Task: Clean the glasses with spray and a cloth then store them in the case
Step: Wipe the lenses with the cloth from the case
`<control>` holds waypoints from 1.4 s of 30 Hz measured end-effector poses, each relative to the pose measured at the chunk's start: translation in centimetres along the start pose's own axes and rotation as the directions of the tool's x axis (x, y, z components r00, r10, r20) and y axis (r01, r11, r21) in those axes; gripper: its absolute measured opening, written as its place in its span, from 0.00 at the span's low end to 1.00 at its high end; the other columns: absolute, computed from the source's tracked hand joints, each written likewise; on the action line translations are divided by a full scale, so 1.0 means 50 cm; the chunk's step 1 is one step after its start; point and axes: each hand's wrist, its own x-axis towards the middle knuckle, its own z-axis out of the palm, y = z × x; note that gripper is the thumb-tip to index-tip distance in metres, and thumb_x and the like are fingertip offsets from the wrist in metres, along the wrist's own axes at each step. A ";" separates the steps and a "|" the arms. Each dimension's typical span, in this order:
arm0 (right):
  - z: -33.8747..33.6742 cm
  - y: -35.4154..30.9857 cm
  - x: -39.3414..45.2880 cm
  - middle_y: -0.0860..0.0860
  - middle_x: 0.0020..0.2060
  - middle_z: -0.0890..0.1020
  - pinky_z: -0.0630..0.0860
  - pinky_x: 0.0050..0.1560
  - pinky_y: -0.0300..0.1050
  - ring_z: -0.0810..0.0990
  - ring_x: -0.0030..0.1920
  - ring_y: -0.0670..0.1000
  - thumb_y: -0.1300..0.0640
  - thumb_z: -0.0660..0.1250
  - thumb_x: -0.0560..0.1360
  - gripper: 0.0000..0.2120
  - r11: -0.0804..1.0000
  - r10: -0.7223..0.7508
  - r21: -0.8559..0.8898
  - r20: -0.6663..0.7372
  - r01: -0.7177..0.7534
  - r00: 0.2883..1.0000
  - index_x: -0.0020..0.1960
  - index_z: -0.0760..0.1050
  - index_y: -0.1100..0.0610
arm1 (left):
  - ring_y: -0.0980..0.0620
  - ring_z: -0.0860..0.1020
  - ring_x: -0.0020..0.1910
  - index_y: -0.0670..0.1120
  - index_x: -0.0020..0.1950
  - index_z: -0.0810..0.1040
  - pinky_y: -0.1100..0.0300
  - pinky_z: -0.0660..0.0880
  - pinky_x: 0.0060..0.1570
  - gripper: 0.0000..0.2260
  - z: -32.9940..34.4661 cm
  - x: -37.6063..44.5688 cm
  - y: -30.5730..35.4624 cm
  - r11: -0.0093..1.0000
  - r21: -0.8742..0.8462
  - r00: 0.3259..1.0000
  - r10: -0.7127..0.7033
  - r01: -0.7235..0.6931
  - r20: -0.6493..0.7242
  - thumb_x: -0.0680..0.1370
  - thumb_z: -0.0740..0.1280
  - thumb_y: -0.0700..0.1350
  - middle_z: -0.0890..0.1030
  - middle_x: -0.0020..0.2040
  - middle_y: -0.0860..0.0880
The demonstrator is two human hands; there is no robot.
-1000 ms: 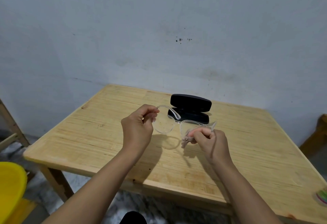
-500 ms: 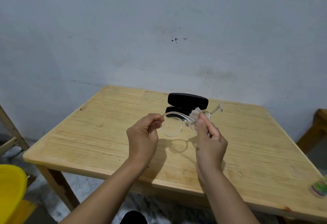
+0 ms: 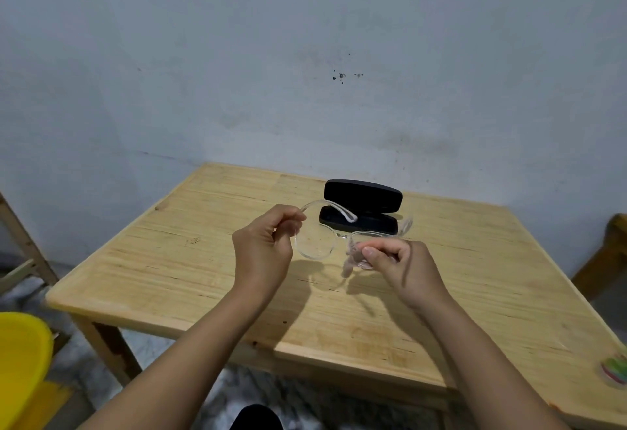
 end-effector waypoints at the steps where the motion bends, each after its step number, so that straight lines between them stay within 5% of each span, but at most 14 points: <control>1: -0.005 0.001 0.005 0.38 0.26 0.82 0.72 0.38 0.26 0.80 0.35 0.34 0.68 0.64 0.74 0.16 0.999 0.002 -0.038 0.044 0.000 0.999 0.36 0.80 0.49 | 0.63 0.80 0.39 0.49 0.42 0.81 0.72 0.75 0.43 0.15 -0.002 0.001 0.000 1.000 0.007 1.000 0.004 -0.004 0.002 0.73 0.65 0.30 0.81 0.37 0.62; 6: -0.020 0.011 0.014 0.41 0.30 0.84 0.75 0.41 0.29 0.82 0.38 0.39 0.67 0.65 0.74 0.14 0.997 0.026 -0.074 0.082 -0.020 0.996 0.38 0.81 0.52 | 0.64 0.80 0.38 0.45 0.42 0.82 0.75 0.73 0.41 0.13 -0.012 0.013 -0.003 1.000 0.018 1.000 0.002 -0.001 -0.020 0.73 0.64 0.29 0.81 0.37 0.59; 11: -0.003 0.011 -0.002 0.41 0.32 0.84 0.75 0.39 0.28 0.82 0.37 0.38 0.66 0.65 0.75 0.14 1.000 -0.020 0.011 -0.190 0.022 0.982 0.40 0.80 0.49 | 0.65 0.80 0.38 0.45 0.42 0.82 0.77 0.72 0.40 0.13 -0.014 0.012 -0.004 0.999 0.028 0.999 0.027 -0.027 -0.022 0.72 0.64 0.28 0.81 0.37 0.60; 14: 0.040 0.015 -0.010 0.44 0.38 0.86 0.77 0.42 0.35 0.84 0.42 0.43 0.62 0.64 0.76 0.11 0.963 0.140 0.268 -0.466 -0.012 0.874 0.44 0.82 0.49 | 0.63 0.80 0.39 0.48 0.43 0.81 0.73 0.75 0.42 0.15 -0.003 -0.001 -0.003 0.997 0.025 0.997 0.071 -0.071 -0.022 0.72 0.65 0.28 0.80 0.36 0.64; 18: 0.075 0.006 -0.002 0.38 0.41 0.84 0.78 0.46 0.32 0.83 0.44 0.39 0.59 0.64 0.77 0.10 0.906 0.271 0.423 -0.599 0.010 0.753 0.55 0.80 0.52 | 0.61 0.81 0.39 0.49 0.44 0.81 0.71 0.76 0.41 0.16 0.016 -0.022 0.002 0.985 0.023 0.985 0.170 -0.169 -0.032 0.71 0.65 0.27 0.80 0.38 0.63; 21: 0.073 -0.002 0.003 0.35 0.39 0.82 0.75 0.45 0.28 0.81 0.41 0.35 0.59 0.64 0.77 0.10 0.947 0.186 0.322 -0.581 0.014 0.792 0.55 0.80 0.52 | 0.64 0.80 0.38 0.50 0.43 0.80 0.73 0.75 0.41 0.15 0.023 -0.025 0.004 0.985 0.011 0.984 0.172 -0.172 -0.052 0.72 0.65 0.29 0.82 0.37 0.60; 27: 0.031 0.003 0.005 0.43 0.38 0.85 0.74 0.39 0.33 0.83 0.40 0.40 0.59 0.66 0.75 0.10 0.992 0.113 0.098 -0.320 -0.086 0.941 0.44 0.81 0.44 | 0.67 0.80 0.39 0.51 0.44 0.80 0.74 0.75 0.41 0.15 0.015 -0.010 -0.001 0.984 0.006 0.984 0.176 -0.176 -0.040 0.72 0.64 0.31 0.82 0.40 0.59; 30: 0.012 -0.003 0.004 0.41 0.32 0.84 0.73 0.37 0.25 0.80 0.38 0.33 0.63 0.65 0.75 0.13 0.997 0.075 0.028 -0.190 -0.071 0.979 0.39 0.81 0.47 | 0.65 0.80 0.38 0.48 0.42 0.82 0.74 0.74 0.40 0.14 0.009 -0.002 -0.009 0.991 0.006 0.991 0.131 -0.131 -0.022 0.72 0.65 0.29 0.81 0.36 0.63; 34: 0.003 -0.007 -0.002 0.43 0.26 0.83 0.74 0.39 0.25 0.81 0.36 0.36 0.69 0.62 0.75 0.15 0.994 0.077 0.080 -0.051 -0.073 0.996 0.37 0.81 0.54 | 0.66 0.80 0.38 0.48 0.41 0.82 0.77 0.72 0.40 0.14 0.004 0.010 -0.011 0.998 -0.011 0.998 0.055 -0.055 0.002 0.72 0.66 0.29 0.80 0.35 0.69; 39: 0.023 0.016 -0.007 0.53 0.41 0.86 0.79 0.50 0.39 0.84 0.47 0.47 0.66 0.64 0.75 0.08 0.945 0.121 0.327 -0.261 -0.030 0.958 0.47 0.82 0.61 | 0.65 0.80 0.38 0.48 0.40 0.81 0.77 0.72 0.40 0.14 0.005 0.003 -0.005 0.999 -0.030 0.999 0.040 -0.040 0.018 0.72 0.65 0.29 0.80 0.36 0.69; 42: 0.049 0.024 -0.011 0.47 0.39 0.86 0.78 0.51 0.37 0.84 0.47 0.45 0.66 0.64 0.76 0.09 0.864 0.193 0.502 -0.410 0.043 0.891 0.47 0.81 0.57 | 0.66 0.80 0.38 0.47 0.41 0.81 0.77 0.71 0.39 0.13 0.008 -0.001 -0.008 0.999 -0.039 1.000 0.015 -0.014 0.011 0.72 0.66 0.29 0.80 0.36 0.69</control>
